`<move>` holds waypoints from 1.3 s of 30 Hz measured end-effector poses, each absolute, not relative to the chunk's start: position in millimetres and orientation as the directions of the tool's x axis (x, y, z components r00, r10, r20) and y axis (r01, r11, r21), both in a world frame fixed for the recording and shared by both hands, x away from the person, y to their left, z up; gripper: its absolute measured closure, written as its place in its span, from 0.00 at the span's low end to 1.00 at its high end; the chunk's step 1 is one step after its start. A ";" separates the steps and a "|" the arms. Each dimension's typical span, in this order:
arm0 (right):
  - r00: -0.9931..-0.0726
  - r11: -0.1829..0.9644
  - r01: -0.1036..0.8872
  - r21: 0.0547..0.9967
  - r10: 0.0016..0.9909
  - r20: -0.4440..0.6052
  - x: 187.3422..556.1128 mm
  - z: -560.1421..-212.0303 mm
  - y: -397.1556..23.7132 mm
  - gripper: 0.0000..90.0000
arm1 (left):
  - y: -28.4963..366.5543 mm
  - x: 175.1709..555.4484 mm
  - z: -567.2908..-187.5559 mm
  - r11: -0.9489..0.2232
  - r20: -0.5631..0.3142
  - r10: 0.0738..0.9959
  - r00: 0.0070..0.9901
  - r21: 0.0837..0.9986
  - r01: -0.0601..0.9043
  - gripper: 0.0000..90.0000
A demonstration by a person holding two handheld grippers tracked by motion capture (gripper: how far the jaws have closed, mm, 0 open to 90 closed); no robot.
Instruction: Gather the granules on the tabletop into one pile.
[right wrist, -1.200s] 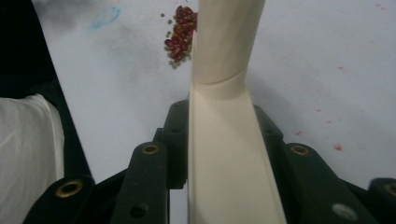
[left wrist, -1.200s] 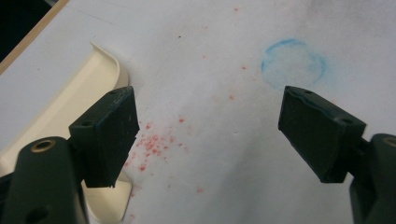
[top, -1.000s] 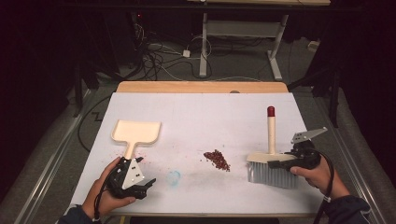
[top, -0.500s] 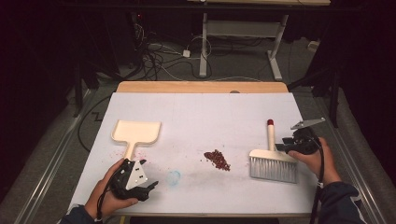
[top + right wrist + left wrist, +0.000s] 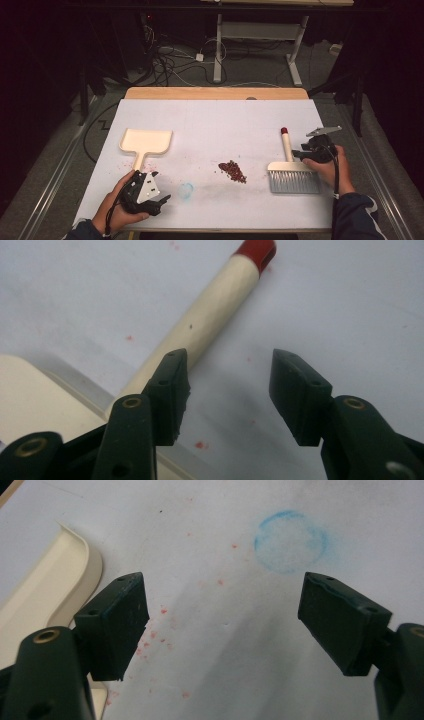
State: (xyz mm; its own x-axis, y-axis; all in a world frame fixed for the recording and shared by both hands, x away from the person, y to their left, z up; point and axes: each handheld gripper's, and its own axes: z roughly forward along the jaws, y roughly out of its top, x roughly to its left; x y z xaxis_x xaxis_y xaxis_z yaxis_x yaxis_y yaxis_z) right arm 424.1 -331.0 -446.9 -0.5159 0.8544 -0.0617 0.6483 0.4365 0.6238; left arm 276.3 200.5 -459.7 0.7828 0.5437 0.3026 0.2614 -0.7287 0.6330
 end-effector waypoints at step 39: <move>-0.591 0.439 0.134 0.889 0.755 -0.284 269.4 -430.1 -260.0 0.29 | 207.7 274.6 -456.3 -0.673 0.295 0.595 0.748 0.692 0.262 0.21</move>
